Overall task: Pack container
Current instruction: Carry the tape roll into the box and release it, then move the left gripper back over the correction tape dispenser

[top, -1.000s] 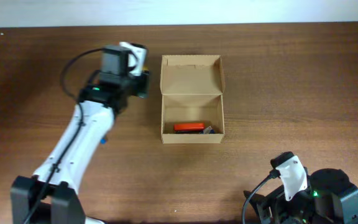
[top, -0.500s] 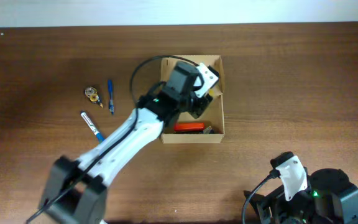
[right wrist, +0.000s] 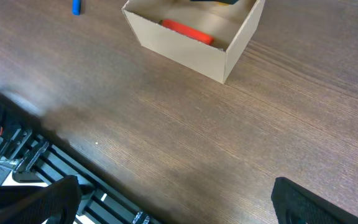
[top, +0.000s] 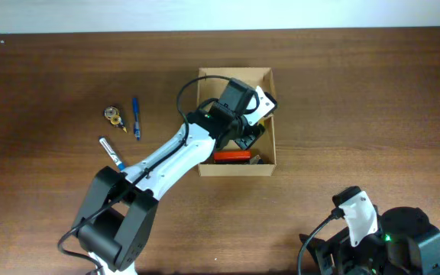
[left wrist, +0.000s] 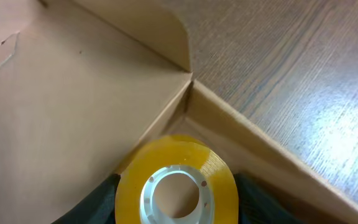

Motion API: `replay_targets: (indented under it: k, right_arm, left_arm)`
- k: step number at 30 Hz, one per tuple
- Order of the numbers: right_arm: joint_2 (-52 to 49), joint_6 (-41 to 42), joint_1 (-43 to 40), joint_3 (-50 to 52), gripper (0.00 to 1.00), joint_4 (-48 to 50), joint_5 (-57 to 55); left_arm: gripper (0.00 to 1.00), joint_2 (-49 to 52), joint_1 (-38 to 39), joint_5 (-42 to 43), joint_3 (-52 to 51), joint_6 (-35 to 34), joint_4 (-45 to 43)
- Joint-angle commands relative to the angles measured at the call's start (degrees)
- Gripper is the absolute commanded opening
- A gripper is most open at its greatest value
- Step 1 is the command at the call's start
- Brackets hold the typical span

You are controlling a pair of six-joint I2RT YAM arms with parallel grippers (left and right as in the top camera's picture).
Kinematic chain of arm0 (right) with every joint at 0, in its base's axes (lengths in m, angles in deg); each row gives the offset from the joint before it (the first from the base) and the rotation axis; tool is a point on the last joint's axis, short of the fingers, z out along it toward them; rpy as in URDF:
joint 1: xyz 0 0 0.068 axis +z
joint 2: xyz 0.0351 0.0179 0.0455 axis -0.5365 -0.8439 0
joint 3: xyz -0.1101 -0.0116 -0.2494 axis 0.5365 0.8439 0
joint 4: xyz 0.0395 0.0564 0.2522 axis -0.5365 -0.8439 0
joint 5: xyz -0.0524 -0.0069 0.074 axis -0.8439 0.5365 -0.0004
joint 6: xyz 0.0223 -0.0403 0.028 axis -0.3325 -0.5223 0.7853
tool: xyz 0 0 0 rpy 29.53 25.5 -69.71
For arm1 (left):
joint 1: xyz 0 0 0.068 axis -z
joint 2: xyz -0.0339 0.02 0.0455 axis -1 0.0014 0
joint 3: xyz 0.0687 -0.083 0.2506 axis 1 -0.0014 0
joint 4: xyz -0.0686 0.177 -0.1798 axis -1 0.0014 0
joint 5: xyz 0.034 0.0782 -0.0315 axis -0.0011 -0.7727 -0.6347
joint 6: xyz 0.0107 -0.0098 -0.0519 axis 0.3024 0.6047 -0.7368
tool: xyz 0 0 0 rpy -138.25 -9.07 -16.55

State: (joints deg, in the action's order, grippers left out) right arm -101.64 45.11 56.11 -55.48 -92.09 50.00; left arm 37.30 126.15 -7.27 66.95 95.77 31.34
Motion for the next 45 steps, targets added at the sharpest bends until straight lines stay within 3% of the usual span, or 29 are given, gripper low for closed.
replay_targets:
  k: [1, 6, 11, 17, 20, 26, 34, 40, 45]
  right_arm:
    - [0.1, -0.3, -0.1, 0.0, 0.99, 0.2, 0.6]
    - [0.1, -0.3, -0.1, 0.0, 0.99, 0.2, 0.5]
    - [0.1, -0.3, -0.1, 0.0, 0.99, 0.2, 0.6]
    - [0.1, -0.3, -0.1, 0.0, 0.99, 0.2, 0.5]
    - [0.1, -0.3, -0.1, 0.0, 0.99, 0.2, 0.5]
    - [0.1, -0.3, -0.1, 0.0, 0.99, 0.2, 0.5]
    - [0.1, -0.3, -0.1, 0.0, 0.99, 0.2, 0.5]
    - [0.1, -0.3, -0.1, 0.0, 0.99, 0.2, 0.5]
    - [0.1, -0.3, -0.1, 0.0, 0.99, 0.2, 0.5]
  left_arm:
    - [0.33, 1.2, 0.2, 2.5, 1.5, 1.4, -0.8]
    - [0.34, 1.9, 0.2, 3.8, 1.5, 1.4, -1.1]
    - [0.61, 1.9, 0.2, 3.9, 1.6, 1.3, -1.7]
    - [0.68, 1.7, 0.1, 3.8, 5.0, 1.3, 0.9]
    - [0.68, 0.7, -0.4, 1.9, 9.0, 1.3, 5.5]
    - [0.70, -5.6, -4.9, -10.0, 19.1, 0.9, 17.3]
    - [0.72, -14.4, -18.7, -10.3, 19.7, -4.6, 22.0]
    - [0.72, -15.3, -28.2, -13.0, 19.5, -11.0, 29.6]
    - [0.72, -15.3, -34.7, -13.2, 16.7, -15.7, 31.1]
